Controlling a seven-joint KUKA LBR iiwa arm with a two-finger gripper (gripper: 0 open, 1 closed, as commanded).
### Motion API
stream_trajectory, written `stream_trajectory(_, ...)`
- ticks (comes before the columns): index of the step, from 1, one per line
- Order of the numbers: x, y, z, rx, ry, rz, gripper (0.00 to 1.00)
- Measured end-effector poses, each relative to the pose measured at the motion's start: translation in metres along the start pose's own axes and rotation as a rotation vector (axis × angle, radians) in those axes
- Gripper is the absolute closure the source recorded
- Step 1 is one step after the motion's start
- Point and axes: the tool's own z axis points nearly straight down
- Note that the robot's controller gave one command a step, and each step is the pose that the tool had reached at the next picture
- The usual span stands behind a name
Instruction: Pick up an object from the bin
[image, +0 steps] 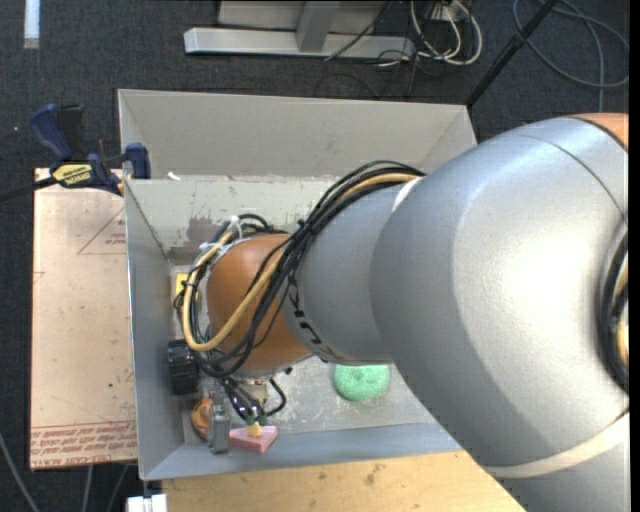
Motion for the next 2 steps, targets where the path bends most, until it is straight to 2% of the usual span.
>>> stream_trajectory(1,-0.0006,0.0048,-0.0022,0.0,0.009,0.064,1.0)
stream_trajectory(2,-0.0006,0.0047,-0.0022,0.0,0.009,0.064,1.0)
